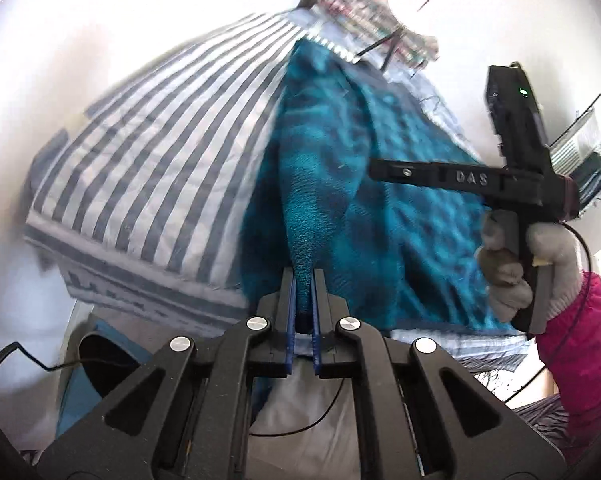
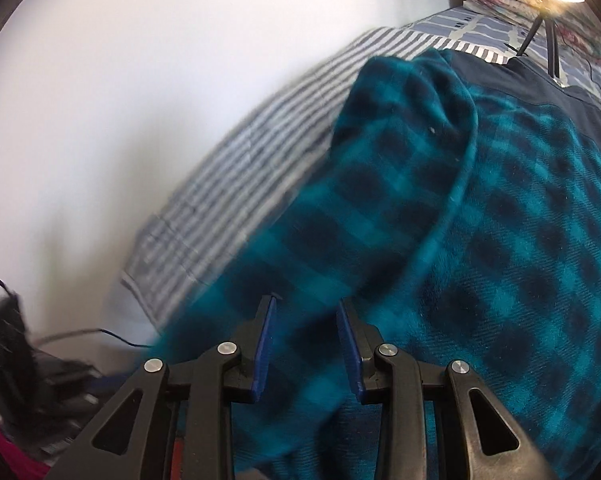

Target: Fold large clothes

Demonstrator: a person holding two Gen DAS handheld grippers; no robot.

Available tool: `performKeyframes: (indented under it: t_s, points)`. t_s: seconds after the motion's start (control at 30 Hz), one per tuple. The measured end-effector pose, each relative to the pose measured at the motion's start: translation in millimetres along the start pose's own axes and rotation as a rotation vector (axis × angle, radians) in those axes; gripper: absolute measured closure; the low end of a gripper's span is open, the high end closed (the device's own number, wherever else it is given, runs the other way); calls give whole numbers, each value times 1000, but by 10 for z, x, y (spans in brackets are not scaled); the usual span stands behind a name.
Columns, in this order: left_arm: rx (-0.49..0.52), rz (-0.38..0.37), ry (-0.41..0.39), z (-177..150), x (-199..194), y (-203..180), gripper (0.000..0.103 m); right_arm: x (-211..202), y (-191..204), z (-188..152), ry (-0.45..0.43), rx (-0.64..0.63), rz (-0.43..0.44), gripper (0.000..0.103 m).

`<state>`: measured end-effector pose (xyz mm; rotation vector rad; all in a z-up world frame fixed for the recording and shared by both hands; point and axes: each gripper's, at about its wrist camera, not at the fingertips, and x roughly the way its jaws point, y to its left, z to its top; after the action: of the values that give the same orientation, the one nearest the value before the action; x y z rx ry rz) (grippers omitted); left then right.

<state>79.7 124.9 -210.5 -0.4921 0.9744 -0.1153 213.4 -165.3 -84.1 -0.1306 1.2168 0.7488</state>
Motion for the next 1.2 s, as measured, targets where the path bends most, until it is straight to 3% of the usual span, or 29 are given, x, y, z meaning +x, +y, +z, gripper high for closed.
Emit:
performKeyframes:
  t_s: [0.1, 0.27, 0.33, 0.53, 0.6, 0.63, 0.67, 0.73, 0.93, 1.07, 1.17, 1.2]
  points:
    - [-76, -4, 82, -22, 187, 147, 89, 175, -6, -109, 49, -34, -63, 71]
    - [-76, 9, -3, 61, 35, 162, 49, 292, -5, -315, 103, -103, -123, 71]
    - [-79, 11, 8, 118, 106, 167, 47, 266, -14, -346, 111, -115, -131, 71]
    - [-99, -16, 102, 182, 461, 164, 47, 36, -24, -111, -5, -82, -110, 75]
    - [-118, -21, 104, 185, 506, 186, 58, 32, -13, 19, -32, -78, -106, 77]
    - [-126, -27, 110, 195, 527, 194, 76, 67, -10, 88, -41, -76, -106, 77]
    - [-134, -42, 114, 194, 530, 203, 84, 125, -10, 152, -44, -70, -102, 77]
    - [-139, -59, 100, 187, 489, 194, 91, 277, 33, 236, -42, -66, -109, 78]
    - [-69, -67, 21, 181, 203, 43, 94, 801, 101, 335, -26, -45, -139, 78]
    - [-65, -76, 17, 190, 203, -28, 95, 724, 92, 430, -1, -29, -114, 76]
    - [-38, -80, 2, 193, 177, -126, 95, 512, 18, 564, -54, 30, -63, 58]
    - [-20, -82, -5, 199, 162, -180, 95, 462, -7, 618, -67, 42, -63, 43]
